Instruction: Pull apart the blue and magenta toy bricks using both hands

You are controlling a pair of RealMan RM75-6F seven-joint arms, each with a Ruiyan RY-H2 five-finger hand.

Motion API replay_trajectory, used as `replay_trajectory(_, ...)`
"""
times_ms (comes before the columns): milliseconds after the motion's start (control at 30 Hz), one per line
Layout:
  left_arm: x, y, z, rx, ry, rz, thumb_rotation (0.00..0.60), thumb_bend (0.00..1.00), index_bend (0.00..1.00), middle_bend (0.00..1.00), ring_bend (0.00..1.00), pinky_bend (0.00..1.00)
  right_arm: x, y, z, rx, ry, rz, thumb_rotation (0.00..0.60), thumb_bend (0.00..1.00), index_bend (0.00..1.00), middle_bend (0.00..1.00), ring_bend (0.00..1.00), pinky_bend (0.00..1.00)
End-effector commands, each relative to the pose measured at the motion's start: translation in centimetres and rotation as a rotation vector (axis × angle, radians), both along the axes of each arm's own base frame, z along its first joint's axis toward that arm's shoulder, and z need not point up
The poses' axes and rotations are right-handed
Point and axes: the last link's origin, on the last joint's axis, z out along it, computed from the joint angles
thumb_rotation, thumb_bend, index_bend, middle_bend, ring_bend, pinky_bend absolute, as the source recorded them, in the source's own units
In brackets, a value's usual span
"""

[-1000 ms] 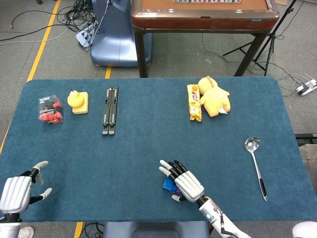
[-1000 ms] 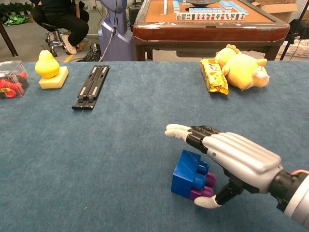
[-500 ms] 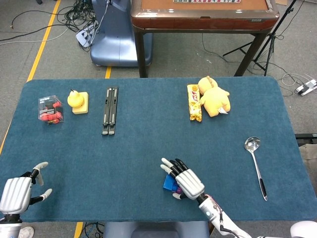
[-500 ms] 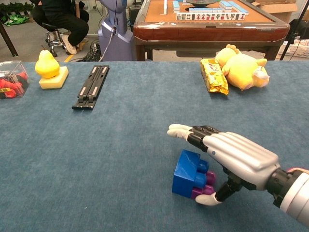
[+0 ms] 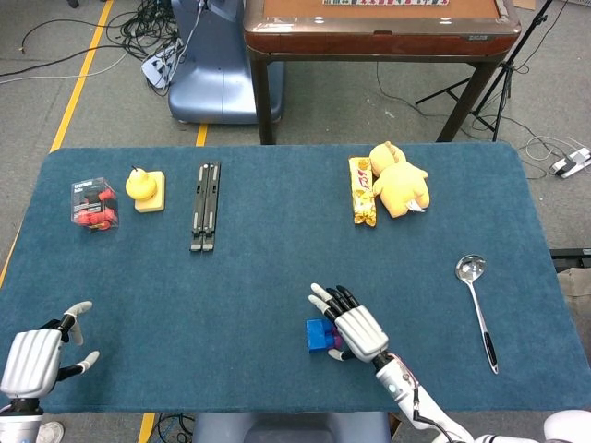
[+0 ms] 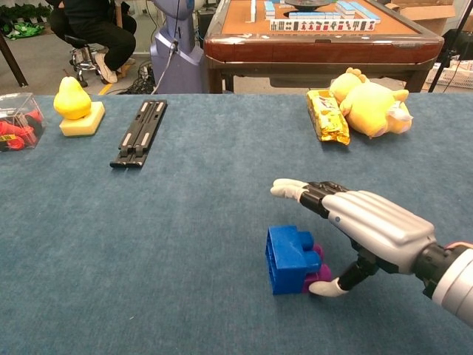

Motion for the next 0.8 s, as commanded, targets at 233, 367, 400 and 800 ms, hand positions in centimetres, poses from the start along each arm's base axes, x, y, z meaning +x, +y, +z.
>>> replay_trajectory(233, 0.1, 0.1, 0.0, 0.001, 0.000, -0.003, 0.600, 0.14, 0.28, 0.58, 0.55, 0.73, -0.5, -0.5, 0.9, 0.002, 0.020, -0.015, 0.600, 0.00, 0.00, 0.00, 0.00, 0.00)
replay_trajectory(367, 0.1, 0.2, 0.2, 0.003, 0.000, -0.004, 0.600, 0.14, 0.28, 0.58, 0.55, 0.73, -1.0, -0.1, 2.2, -0.002, 0.038, -0.020, 0.600, 0.00, 0.00, 0.00, 0.00, 0.05)
replay_trajectory(400, 0.1, 0.2, 0.2, 0.003, 0.000, -0.005, 0.600, 0.14, 0.28, 0.58, 0.55, 0.73, -1.1, -0.1, 2.6, -0.007, 0.040, -0.021, 0.600, 0.00, 0.00, 0.00, 0.00, 0.09)
replay_trajectory(800, 0.4, 0.6, -0.1, -0.003, -0.003, -0.018, 0.600, 0.14, 0.28, 0.58, 0.55, 0.73, -2.1, -0.2, 5.5, -0.023, 0.043, -0.086, 0.600, 0.00, 0.17, 0.91, 0.92, 0.95)
